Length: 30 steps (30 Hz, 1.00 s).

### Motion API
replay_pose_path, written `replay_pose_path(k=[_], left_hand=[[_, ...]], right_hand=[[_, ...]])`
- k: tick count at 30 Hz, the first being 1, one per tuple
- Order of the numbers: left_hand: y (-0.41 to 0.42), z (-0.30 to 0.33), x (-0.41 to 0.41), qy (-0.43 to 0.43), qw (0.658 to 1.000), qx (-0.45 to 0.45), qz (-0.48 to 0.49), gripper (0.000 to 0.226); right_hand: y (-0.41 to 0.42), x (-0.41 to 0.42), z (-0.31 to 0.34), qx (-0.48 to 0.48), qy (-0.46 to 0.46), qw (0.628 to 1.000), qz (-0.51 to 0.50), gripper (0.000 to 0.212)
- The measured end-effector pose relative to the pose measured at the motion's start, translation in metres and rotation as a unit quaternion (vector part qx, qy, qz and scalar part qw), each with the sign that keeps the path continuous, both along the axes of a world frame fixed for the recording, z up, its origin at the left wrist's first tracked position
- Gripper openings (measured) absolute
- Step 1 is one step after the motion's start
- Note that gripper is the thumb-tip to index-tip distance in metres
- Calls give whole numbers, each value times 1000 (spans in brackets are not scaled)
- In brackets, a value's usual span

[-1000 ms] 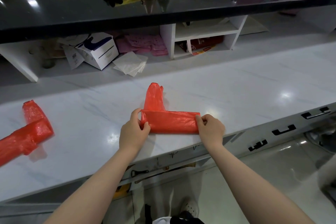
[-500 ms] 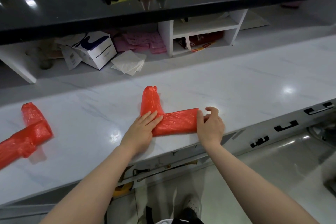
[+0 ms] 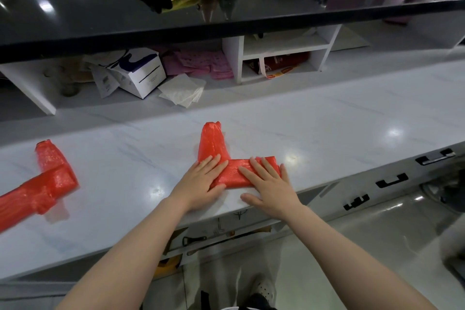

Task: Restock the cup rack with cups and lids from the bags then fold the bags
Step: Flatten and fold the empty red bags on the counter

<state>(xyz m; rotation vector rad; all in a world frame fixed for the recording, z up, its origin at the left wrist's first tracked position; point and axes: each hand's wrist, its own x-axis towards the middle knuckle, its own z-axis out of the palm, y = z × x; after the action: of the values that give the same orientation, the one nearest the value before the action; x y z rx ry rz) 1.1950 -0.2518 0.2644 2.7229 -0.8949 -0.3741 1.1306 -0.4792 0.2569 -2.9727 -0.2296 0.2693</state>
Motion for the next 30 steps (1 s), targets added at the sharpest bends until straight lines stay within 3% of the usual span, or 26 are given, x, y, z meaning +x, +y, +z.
replay_pose_path(k=[4,6,9,12,14,18,23,27,30], left_hand=[[13,1,-10,-22,998,36,-53,83],[21,1,-16,-28,997,16,-65,85],[30,0,-24,-21,997,-32,-65,89],[36,0,-30,-19,995,-80,-54,86],[37,1,-31,-25,992,-117,-29,73],[32,6,-27,14,965,-246,92,22],[24,14,-21,68,909,-333,241,27],[14,9,-20,8,910,-303,283,61],[7,6,-22,-45,937,-234,255,59]], right_hand=[[-12,-11,12,-17,-12,999,38,93],[-23,-16,17,-32,-23,996,81,93],[-34,-19,22,33,-34,995,89,67],[-33,-19,31,194,-29,980,9,41],[-30,-17,35,277,-20,958,-67,34],[-26,-7,30,336,-46,925,-174,7],[-17,7,21,360,-89,890,-264,21],[-16,14,20,339,-82,890,-295,25],[-18,17,20,304,-73,904,-293,27]])
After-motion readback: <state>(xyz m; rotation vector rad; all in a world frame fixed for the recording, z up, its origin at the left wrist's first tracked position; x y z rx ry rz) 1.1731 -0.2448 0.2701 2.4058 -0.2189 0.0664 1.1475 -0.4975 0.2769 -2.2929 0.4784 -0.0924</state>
